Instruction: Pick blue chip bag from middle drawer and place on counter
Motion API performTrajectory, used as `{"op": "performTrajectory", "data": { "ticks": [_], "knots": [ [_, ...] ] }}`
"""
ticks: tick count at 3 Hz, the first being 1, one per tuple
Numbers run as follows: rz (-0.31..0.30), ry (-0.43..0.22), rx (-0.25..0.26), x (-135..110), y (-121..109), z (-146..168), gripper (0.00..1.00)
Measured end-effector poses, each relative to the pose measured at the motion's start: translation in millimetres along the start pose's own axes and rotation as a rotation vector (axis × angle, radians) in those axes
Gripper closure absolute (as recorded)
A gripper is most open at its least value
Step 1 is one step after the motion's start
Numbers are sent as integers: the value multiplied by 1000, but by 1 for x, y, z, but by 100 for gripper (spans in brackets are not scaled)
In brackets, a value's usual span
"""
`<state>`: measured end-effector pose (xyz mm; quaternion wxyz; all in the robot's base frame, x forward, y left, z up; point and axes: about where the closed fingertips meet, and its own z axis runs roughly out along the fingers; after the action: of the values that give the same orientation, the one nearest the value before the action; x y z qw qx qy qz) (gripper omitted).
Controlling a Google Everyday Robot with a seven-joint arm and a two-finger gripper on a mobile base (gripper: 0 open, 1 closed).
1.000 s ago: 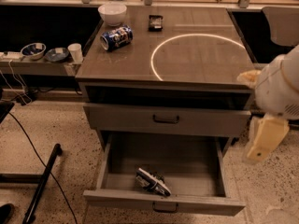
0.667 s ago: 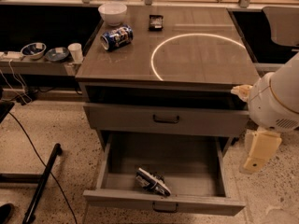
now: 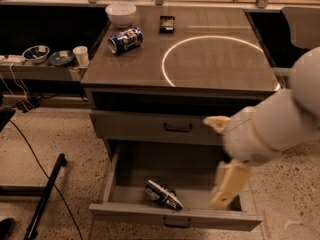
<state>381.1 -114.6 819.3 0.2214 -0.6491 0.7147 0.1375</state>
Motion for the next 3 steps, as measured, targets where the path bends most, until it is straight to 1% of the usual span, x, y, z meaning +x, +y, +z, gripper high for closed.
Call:
{"op": "performTrajectory", "data": {
  "ticks": [1,2,3],
  "knots": [
    [10,-104,-17,-29,30,61,0],
    [12,-116,31,-36,22,70,0],
    [18,-136,13,-37,21,75,0]
  ]
}}
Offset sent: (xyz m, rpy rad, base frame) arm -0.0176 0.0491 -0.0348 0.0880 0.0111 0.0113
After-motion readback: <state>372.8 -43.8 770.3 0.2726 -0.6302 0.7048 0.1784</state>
